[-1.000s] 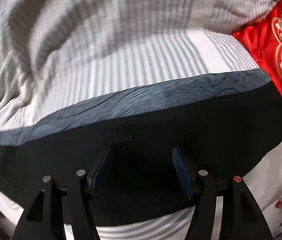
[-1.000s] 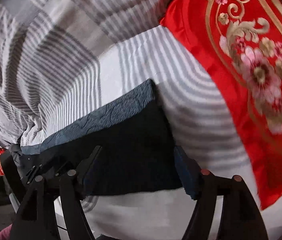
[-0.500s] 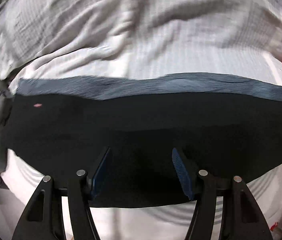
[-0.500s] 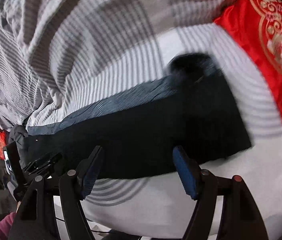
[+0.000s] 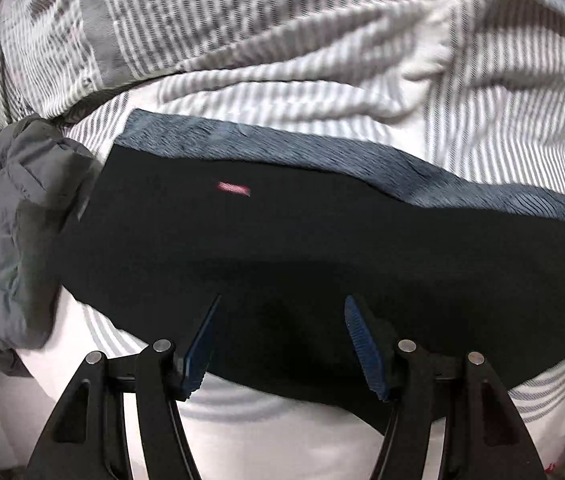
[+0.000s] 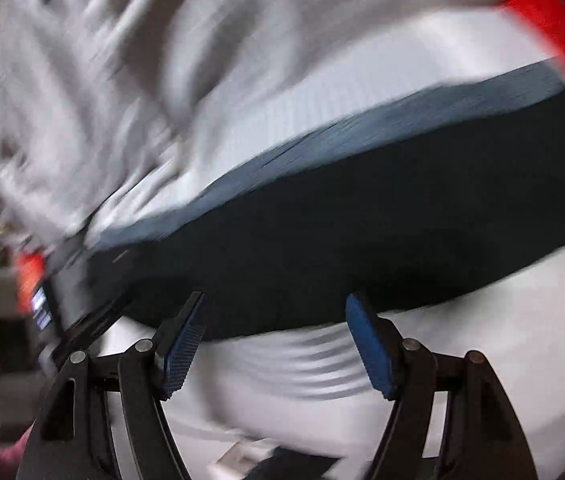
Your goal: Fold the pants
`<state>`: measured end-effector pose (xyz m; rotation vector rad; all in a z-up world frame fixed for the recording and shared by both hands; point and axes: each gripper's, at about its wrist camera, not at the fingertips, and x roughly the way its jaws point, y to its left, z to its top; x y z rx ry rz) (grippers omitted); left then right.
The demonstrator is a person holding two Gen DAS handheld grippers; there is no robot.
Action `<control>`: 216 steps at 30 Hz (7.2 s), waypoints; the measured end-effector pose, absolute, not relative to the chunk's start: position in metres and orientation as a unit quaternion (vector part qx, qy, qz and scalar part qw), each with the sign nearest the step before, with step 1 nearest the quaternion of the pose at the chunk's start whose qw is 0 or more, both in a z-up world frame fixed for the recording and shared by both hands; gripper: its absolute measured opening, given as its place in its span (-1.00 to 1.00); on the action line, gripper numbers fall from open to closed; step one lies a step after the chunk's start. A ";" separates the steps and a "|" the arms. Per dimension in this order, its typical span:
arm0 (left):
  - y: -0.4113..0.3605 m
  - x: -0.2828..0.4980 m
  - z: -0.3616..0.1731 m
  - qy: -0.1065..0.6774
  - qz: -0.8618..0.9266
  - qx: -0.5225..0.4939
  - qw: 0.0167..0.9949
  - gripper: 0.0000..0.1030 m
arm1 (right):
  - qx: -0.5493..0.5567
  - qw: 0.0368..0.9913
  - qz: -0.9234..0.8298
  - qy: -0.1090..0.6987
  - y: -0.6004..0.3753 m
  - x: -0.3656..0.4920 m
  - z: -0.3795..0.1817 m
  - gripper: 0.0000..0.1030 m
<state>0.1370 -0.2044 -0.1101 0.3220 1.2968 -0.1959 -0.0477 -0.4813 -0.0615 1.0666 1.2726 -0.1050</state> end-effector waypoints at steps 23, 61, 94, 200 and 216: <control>-0.195 0.147 -0.137 0.576 -0.106 0.165 0.793 0.51 | 0.534 0.610 0.071 0.582 -0.319 0.019 -0.154 -0.88; -0.455 0.039 -0.097 0.583 -0.236 0.190 0.754 0.58 | 0.615 0.663 -0.185 0.385 -0.579 -0.200 -0.086 0.36; -0.672 -0.002 -0.121 0.531 -0.259 0.250 0.767 0.58 | 0.697 0.647 -0.224 0.213 -0.698 -0.295 -0.131 0.36; -0.334 0.060 -0.145 0.634 -0.223 0.070 0.738 0.30 | 0.266 0.681 -0.080 0.678 -0.500 0.033 -0.107 -0.19; -0.308 0.047 -0.144 0.626 -0.198 -0.019 0.754 0.26 | 0.079 0.655 0.169 0.732 -0.378 0.189 -0.105 0.00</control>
